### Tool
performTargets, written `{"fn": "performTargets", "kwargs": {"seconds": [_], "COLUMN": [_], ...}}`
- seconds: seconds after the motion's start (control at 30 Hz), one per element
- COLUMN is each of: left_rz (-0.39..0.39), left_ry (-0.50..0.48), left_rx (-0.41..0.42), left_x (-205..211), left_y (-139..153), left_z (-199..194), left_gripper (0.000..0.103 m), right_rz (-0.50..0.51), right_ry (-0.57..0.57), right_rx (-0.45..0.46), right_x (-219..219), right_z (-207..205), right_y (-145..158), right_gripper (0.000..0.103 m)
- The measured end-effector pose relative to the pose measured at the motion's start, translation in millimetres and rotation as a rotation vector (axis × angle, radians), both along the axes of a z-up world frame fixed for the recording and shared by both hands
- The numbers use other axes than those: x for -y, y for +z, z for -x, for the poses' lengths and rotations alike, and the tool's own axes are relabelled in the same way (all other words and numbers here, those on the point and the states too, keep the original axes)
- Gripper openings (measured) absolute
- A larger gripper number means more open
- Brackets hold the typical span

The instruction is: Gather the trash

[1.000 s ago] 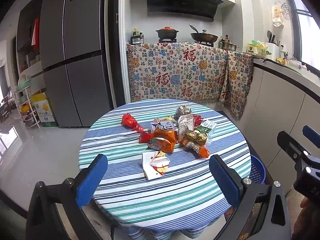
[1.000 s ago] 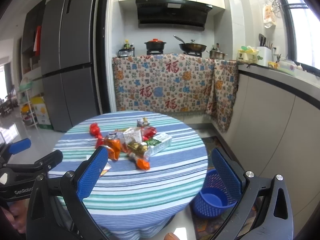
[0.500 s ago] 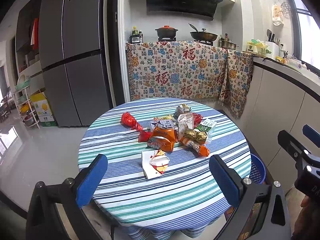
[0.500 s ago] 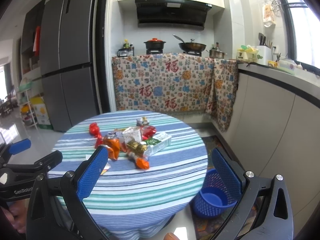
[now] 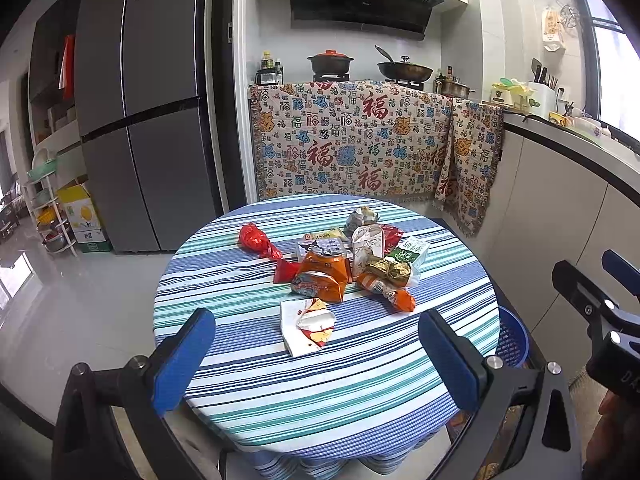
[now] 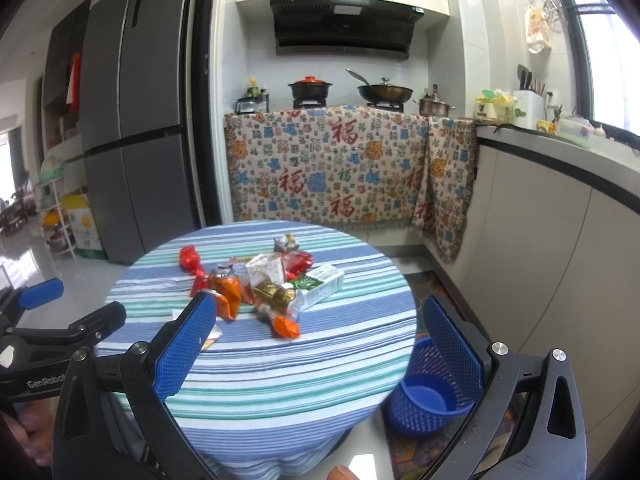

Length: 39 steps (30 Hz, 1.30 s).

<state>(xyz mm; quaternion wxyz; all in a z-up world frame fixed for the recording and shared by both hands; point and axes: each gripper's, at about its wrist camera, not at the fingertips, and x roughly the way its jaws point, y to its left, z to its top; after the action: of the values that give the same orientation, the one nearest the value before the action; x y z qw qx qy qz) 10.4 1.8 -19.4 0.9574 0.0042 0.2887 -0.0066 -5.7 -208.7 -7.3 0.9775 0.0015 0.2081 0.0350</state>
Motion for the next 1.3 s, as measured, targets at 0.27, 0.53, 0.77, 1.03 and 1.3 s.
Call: {"fn": "performTargets", "kwargs": {"seconds": [0.27, 0.53, 0.77, 1.03, 1.3], "left_rz": [0.000, 0.001, 0.002, 0.002, 0.003], "left_ry": [0.000, -0.002, -0.003, -0.005, -0.006], "left_rx": [0.000, -0.001, 0.000, 0.000, -0.001], "left_x": [1.1, 1.0, 1.3, 2.6, 3.2], "left_y": [0.5, 1.6, 2.8, 3.7, 4.1], "left_z": [0.8, 1.4, 1.9, 2.8, 3.0], "left_gripper": [0.103, 0.103, 0.103, 0.103, 0.103], "right_rz": [-0.003, -0.002, -0.002, -0.003, -0.004], "right_ry": [0.001, 0.001, 0.002, 0.001, 0.003], "right_rx": [0.002, 0.002, 0.003, 0.002, 0.003], "right_x": [0.4, -0.3, -0.4, -0.6, -0.8], "right_z": [-0.3, -0.4, -0.7, -0.6, -0.6], "right_y": [-0.7, -0.1, 0.6, 0.1, 0.2], "right_gripper": [0.103, 0.103, 0.103, 0.103, 0.103]}}
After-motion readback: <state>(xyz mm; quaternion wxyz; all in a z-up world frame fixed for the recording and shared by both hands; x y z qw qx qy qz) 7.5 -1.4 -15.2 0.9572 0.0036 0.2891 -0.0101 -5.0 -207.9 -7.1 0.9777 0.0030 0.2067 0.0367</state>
